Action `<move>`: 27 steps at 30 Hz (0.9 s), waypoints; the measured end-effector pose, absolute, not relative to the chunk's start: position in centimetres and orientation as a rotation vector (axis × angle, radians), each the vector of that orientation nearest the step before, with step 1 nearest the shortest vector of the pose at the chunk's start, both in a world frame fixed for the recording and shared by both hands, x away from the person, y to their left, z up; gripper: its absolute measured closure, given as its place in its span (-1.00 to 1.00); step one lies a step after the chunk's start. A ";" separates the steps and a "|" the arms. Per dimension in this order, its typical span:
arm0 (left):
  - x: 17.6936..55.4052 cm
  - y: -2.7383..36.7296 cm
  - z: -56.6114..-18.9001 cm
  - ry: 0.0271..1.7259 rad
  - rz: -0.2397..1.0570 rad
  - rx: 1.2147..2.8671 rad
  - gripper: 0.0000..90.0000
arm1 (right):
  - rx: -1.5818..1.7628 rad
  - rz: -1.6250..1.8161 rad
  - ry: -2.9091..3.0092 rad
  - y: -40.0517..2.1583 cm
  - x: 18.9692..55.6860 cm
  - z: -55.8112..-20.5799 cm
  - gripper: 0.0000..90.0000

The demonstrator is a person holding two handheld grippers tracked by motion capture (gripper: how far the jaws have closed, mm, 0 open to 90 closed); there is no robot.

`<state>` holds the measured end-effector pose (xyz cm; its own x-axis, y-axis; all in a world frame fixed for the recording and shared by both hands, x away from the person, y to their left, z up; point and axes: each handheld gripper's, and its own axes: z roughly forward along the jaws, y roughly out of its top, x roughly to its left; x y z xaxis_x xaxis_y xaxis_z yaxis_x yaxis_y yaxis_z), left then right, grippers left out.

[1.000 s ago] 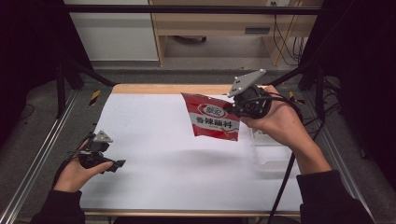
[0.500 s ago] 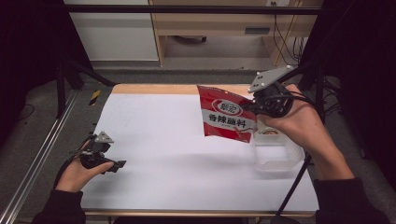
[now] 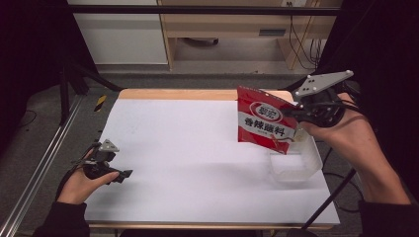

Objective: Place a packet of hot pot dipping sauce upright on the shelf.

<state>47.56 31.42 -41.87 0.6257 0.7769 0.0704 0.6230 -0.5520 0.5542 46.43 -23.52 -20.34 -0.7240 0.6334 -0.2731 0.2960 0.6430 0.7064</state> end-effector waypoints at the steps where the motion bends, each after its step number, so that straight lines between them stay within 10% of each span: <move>1: 47.6 31.4 -41.8 1.101 0.426 2.362 -0.79 | 0.731 0.883 2.356 -23.9 46.4 -20.4 1.00; 27: 47.5 31.5 -41.8 1.107 0.419 2.363 -0.79 | 0.933 0.840 2.337 -31.0 47.1 -24.2 1.00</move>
<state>47.54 31.51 -41.84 0.6233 0.7792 0.0662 0.6276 -0.5489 0.5520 47.09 -31.02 -24.18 -0.6499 0.7322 -0.2039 0.4349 0.5782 0.6903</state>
